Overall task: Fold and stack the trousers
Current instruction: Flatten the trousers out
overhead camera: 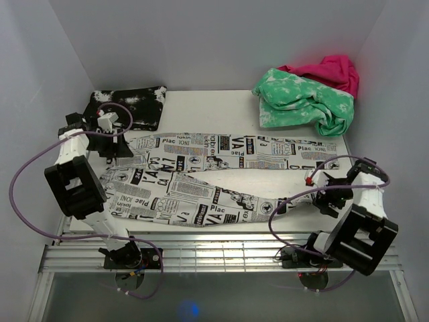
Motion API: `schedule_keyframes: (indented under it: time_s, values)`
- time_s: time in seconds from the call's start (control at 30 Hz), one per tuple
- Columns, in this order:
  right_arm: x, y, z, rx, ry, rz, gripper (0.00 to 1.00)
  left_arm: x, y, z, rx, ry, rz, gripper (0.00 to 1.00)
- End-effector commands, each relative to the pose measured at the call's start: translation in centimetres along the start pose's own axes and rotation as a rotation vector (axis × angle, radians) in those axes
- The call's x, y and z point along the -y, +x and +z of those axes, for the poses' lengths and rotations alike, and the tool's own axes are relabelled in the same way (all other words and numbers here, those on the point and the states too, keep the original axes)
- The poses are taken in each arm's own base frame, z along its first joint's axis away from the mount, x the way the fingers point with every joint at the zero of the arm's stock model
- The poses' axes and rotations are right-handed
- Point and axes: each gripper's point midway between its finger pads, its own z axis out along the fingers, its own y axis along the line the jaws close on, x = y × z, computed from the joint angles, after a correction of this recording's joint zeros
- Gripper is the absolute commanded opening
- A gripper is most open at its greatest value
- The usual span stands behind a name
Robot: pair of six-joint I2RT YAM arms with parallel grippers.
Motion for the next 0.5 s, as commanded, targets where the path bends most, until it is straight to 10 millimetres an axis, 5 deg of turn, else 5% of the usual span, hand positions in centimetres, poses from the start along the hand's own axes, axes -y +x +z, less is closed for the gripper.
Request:
schedule_keyframes:
  time_s: [0.0, 0.13, 0.47]
  values:
    - [0.9, 0.0, -0.3, -0.11, 0.116, -0.146, 0.84, 2.0, 1.2, -0.8, -0.003, 0.038, -0.026, 0.82]
    - [0.4, 0.3, -0.2, -0.148, 0.206, -0.204, 0.86, 2.9, 1.5, -1.6, 0.007, 0.012, -0.052, 0.83]
    - [5.1, 0.5, -2.6, -0.144, 0.249, -0.249, 0.8, 4.6, -0.6, -0.7, -0.03, 0.058, -0.135, 0.82]
